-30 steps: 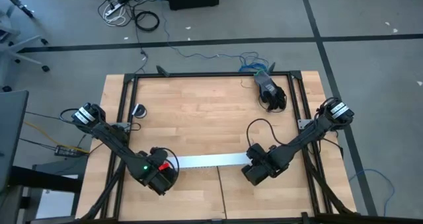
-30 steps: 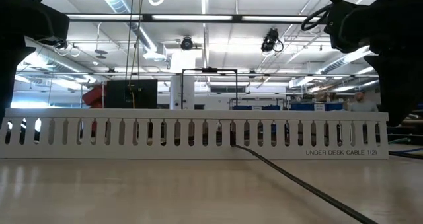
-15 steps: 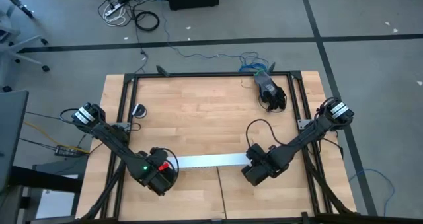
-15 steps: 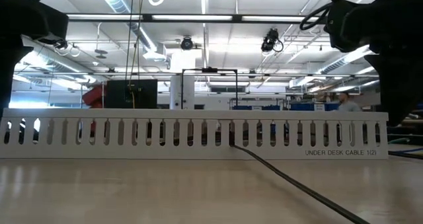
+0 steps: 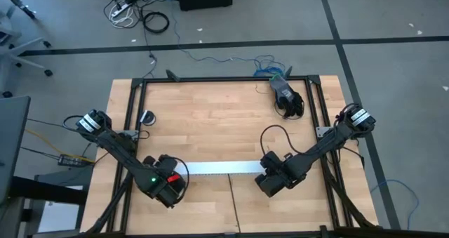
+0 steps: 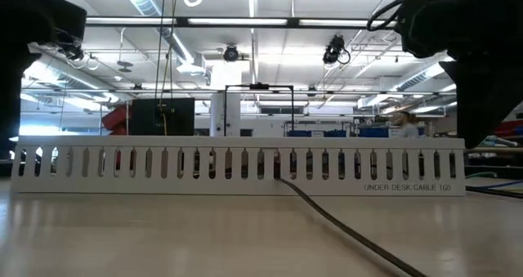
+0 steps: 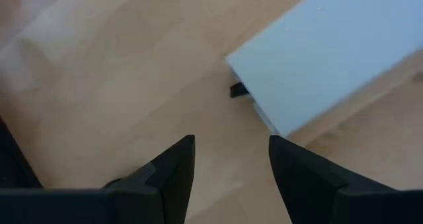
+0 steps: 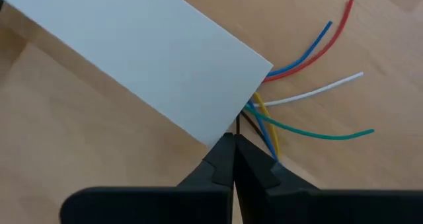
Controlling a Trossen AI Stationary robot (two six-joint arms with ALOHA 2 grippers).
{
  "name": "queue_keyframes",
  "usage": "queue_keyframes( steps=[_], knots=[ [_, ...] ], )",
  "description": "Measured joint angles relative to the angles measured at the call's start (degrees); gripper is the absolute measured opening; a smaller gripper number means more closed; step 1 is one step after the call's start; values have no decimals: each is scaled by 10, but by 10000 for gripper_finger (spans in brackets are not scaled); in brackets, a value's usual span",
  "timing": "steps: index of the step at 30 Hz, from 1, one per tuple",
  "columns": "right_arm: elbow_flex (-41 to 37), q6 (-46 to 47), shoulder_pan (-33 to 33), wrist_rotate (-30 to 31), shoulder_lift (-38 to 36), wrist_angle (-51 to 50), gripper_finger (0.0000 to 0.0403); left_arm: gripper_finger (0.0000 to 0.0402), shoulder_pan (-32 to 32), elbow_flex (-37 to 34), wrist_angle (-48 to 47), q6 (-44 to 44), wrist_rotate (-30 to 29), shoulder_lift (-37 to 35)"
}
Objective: Ziptie cables
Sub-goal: Close the lid on the cable duct, then move the cable duct to the top of the table
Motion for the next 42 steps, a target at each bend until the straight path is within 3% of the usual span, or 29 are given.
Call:
queue_keyframes(
  steps=[7,11,16,20,25,33,42],
  knots=[
    [62,-4,5,-2,0,-90,0,188,-16,76,-123,26,7,0],
    [99,5,19,13,0,-132,0,188,-43,134,-203,16,-33,0],
    [109,-22,32,47,0,-60,0,188,-70,151,-142,65,-96,-1],
    [96,-78,33,80,0,24,0,188,-69,122,-14,199,-94,15],
    [91,-117,34,59,2,94,0,188,-69,117,75,367,-61,69],
    [90,-136,18,-17,68,111,0,173,-54,118,36,429,-58,129],
    [90,-185,-37,-38,101,113,0,145,1,118,33,511,-88,134]
  ],
)
